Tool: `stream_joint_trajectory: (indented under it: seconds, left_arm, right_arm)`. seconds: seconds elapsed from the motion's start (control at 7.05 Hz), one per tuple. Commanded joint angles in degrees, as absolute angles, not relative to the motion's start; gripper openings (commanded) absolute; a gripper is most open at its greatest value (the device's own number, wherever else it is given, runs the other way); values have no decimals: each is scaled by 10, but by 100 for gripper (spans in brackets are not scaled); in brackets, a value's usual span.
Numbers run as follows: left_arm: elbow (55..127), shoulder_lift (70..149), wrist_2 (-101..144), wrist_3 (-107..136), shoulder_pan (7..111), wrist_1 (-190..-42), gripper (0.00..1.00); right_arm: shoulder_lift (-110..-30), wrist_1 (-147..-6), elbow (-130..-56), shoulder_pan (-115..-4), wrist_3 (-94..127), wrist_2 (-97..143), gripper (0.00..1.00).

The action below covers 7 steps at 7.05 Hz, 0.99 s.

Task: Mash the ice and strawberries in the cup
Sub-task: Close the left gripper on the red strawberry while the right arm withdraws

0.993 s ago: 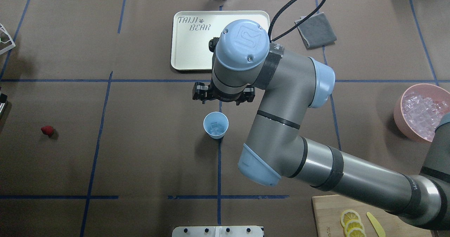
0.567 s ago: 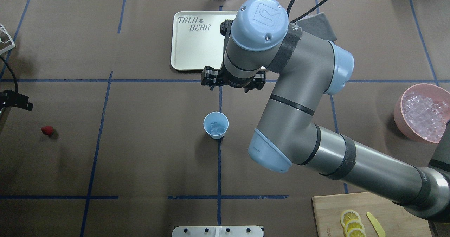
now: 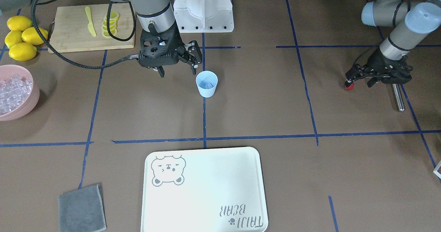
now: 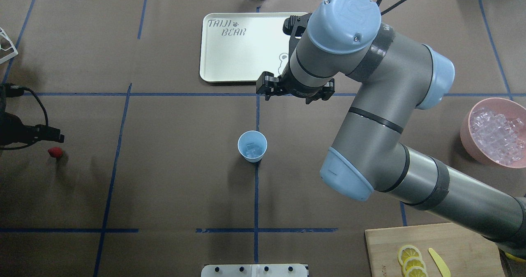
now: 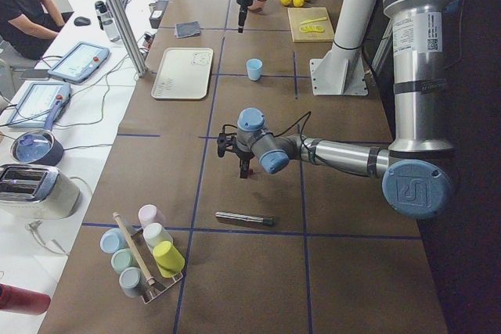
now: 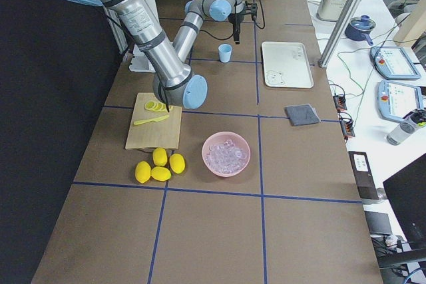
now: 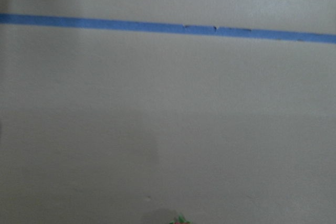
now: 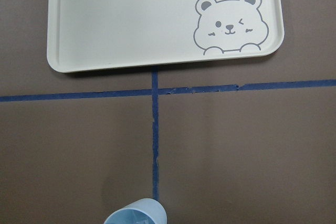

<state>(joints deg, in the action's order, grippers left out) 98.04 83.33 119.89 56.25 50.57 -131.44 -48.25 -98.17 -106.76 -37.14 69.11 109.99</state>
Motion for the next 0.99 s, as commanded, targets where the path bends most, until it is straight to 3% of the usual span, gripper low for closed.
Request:
stream_joint_trajectory:
  seconds: [0.0,0.85]
  left_arm:
    - [966,835,1175,570,483,-1317,100]
    - [960,837,1175,570,474,-1316,98]
  right_arm:
    - [-489,-981,-1072,-375,691,1100,99]
    - [-489,-981,-1072,-376,691,1100,99]
